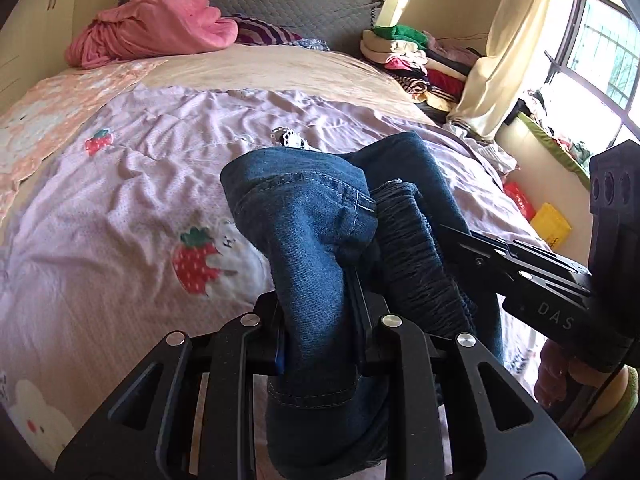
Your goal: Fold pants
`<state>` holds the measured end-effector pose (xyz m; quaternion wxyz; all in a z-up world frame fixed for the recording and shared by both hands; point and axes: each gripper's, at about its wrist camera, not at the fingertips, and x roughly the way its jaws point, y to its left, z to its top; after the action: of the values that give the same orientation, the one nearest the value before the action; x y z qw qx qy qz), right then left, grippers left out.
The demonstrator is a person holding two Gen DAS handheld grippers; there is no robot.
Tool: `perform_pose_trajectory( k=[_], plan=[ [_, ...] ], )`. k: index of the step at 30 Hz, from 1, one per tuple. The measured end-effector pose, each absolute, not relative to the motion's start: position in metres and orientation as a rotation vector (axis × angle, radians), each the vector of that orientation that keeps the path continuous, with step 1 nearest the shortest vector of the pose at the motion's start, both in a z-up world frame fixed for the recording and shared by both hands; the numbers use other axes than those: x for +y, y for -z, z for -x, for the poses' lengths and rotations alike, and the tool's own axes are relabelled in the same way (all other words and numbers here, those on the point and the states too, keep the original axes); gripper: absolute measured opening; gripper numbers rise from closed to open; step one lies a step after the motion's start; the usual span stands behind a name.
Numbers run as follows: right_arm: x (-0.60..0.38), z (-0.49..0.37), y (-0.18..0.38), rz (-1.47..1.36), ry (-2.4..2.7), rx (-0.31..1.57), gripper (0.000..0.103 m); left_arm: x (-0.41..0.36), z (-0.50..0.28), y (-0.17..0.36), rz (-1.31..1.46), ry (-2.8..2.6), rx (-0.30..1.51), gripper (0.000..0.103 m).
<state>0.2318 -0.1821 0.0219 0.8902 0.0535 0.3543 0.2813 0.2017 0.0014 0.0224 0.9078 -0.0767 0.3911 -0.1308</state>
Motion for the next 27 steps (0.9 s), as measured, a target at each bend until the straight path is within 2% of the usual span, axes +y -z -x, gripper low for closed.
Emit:
perform_pose_trajectory(
  k=[10,12,14,19,21,24,27],
  plan=[
    [-0.174,-0.27,0.01,-0.138,-0.573,0.825,0.013,0.011,-0.235,0.009,0.177,0.239,0.866,0.016],
    [-0.173,-0.278,0.025,-0.142,-0.567,0.865,0.013,0.011,-0.24,0.021,0.172,0.224,0.897,0.019],
    [-0.174,-0.283,0.037,-0.149,-0.558,0.894,0.013,0.013,-0.24,0.03,0.179,0.216,0.907,0.025],
    [-0.186,-0.293,0.06,-0.204,-0.542,0.947,0.02,0.017,-0.239,0.043,0.182,0.205,0.918,0.037],
    [-0.187,-0.292,0.062,-0.188,-0.522,0.944,0.032,0.017,-0.239,0.046,0.184,0.204,0.923,0.037],
    [-0.189,-0.292,0.064,-0.166,-0.498,0.94,0.042,0.017,-0.238,0.048,0.176,0.199,0.917,0.04],
    [-0.188,-0.287,0.063,-0.136,-0.47,0.93,0.043,0.018,-0.237,0.048,0.181,0.19,0.915,0.046]
  ],
)
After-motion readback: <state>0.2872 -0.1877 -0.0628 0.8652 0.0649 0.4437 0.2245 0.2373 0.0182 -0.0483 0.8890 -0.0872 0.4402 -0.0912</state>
